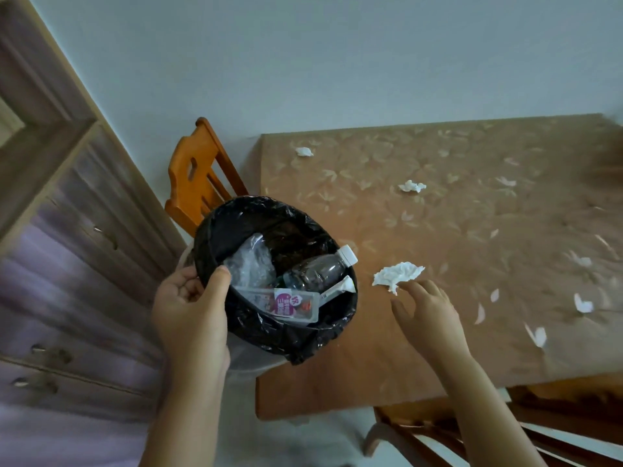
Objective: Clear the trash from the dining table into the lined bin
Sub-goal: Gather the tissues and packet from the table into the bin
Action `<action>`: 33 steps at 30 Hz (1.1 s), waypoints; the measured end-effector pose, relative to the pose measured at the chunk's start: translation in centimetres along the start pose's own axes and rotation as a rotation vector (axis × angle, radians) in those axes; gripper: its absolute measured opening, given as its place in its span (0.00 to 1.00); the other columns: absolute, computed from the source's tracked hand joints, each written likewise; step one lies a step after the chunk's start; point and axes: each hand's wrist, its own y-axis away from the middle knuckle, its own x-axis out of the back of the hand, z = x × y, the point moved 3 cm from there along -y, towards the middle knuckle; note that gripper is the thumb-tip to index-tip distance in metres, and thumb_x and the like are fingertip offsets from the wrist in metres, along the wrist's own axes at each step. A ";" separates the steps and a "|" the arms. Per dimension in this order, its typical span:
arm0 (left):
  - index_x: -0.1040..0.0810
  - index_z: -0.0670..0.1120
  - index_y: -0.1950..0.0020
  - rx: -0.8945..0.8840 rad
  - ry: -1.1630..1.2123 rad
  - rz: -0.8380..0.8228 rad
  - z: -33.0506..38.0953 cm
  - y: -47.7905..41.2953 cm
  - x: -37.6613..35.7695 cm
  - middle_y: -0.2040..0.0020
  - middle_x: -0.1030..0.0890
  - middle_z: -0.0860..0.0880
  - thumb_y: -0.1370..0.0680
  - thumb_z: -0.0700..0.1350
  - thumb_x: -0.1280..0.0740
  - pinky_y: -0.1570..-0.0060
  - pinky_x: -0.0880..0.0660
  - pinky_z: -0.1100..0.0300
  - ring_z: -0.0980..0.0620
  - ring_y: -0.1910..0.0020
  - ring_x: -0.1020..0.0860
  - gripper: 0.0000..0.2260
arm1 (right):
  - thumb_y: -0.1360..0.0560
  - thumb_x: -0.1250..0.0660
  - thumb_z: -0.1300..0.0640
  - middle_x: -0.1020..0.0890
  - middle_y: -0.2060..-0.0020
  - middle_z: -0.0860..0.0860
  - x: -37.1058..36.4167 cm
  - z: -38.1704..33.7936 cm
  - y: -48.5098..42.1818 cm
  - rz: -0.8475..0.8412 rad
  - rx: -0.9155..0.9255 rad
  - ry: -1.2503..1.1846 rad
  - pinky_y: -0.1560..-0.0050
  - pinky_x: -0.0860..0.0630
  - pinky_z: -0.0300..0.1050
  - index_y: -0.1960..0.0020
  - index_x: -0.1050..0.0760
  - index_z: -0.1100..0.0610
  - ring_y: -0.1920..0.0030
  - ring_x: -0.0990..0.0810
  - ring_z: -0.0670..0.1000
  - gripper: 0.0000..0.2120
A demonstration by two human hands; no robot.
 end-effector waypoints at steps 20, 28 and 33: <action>0.24 0.42 0.47 0.101 -0.084 -0.484 -0.9 -14.9 -11.1 0.53 0.19 0.44 0.31 0.43 0.28 0.56 0.21 0.56 0.49 0.55 0.19 0.15 | 0.29 0.34 0.57 0.24 0.45 0.57 -7.8 -1.2 -3.1 0.235 -0.645 -0.161 0.54 0.31 0.48 0.42 0.27 0.58 0.46 0.25 0.59 0.15; 0.23 0.40 0.48 0.178 -0.127 -0.471 -2.1 -14.2 -15.1 0.54 0.19 0.43 0.30 0.42 0.28 0.61 0.22 0.61 0.48 0.56 0.19 0.14 | 0.29 0.34 0.53 0.27 0.40 0.56 -10.3 3.2 -6.4 0.214 -0.768 -0.265 0.52 0.29 0.49 0.39 0.31 0.60 0.46 0.25 0.56 0.21; 0.24 0.41 0.49 0.166 -0.145 -0.437 -2.5 -13.5 -16.7 0.56 0.20 0.45 0.30 0.41 0.28 0.65 0.23 0.64 0.52 0.60 0.21 0.12 | 0.31 0.32 0.52 0.29 0.40 0.57 -12.0 4.9 -9.0 0.176 -0.780 -0.291 0.54 0.30 0.50 0.37 0.33 0.57 0.42 0.27 0.57 0.25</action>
